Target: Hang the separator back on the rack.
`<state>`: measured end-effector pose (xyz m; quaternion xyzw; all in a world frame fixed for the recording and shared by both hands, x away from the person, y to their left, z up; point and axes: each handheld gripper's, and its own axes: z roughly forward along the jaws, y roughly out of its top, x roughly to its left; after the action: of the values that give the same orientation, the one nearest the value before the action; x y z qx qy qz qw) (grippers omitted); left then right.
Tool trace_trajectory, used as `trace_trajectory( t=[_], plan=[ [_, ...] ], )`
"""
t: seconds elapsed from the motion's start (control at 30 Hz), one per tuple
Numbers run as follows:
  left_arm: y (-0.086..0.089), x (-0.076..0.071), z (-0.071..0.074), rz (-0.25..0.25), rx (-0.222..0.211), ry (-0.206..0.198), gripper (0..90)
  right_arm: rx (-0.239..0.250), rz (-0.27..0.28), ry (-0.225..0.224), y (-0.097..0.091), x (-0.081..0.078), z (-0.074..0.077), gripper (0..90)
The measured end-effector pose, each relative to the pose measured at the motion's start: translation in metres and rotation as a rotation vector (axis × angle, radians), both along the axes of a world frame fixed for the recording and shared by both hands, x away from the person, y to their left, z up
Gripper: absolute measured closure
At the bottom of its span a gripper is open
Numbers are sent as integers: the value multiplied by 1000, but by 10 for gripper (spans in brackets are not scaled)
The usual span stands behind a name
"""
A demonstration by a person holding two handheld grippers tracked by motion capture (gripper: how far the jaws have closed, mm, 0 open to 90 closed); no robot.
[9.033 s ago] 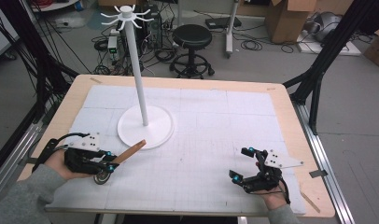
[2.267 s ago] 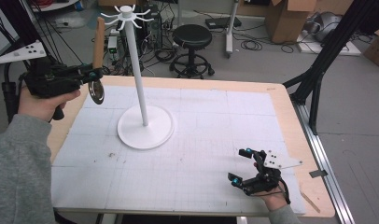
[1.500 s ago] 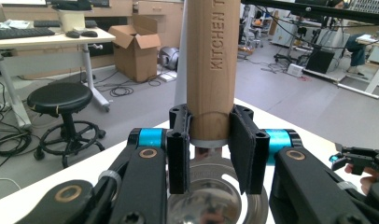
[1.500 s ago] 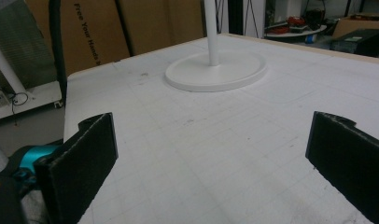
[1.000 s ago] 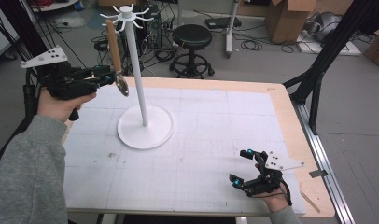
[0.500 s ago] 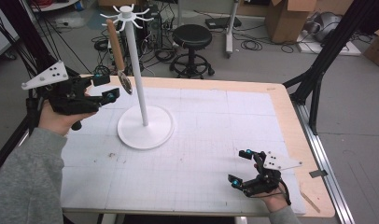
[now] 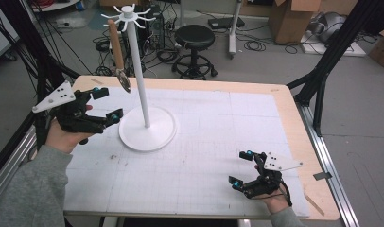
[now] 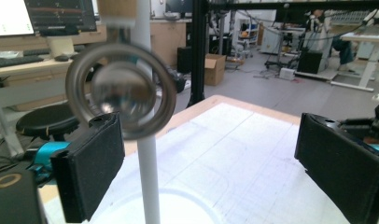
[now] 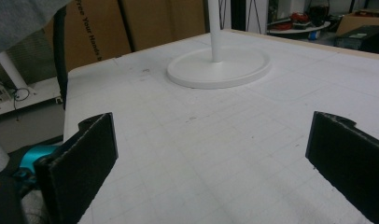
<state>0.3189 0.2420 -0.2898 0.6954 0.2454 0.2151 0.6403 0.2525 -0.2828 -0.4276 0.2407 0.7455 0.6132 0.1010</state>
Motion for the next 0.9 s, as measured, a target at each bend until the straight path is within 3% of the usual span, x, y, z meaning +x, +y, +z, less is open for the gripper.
trace_trajectory(
  t=[0.3,0.4,0.5,0.73,0.83,0.9],
  plan=[
    [0,-8,-30,13,-20,11,74,1,-1,-4,1,2,-1,12],
    [0,-14,-40,41,-10,-22,73,1,-2,-4,2,2,0,12],
    [0,-19,-48,33,-33,-22,73,0,-6,-13,1,3,0,12],
    [-2,-26,-61,23,-32,-12,66,7,-20,-15,-1,3,0,12],
    [-4,-30,-69,50,-1,-18,66,7,-23,-11,-1,3,1,12],
    [-4,-32,-75,52,-7,-22,65,10,-27,-15,-2,3,0,12]
  ],
)
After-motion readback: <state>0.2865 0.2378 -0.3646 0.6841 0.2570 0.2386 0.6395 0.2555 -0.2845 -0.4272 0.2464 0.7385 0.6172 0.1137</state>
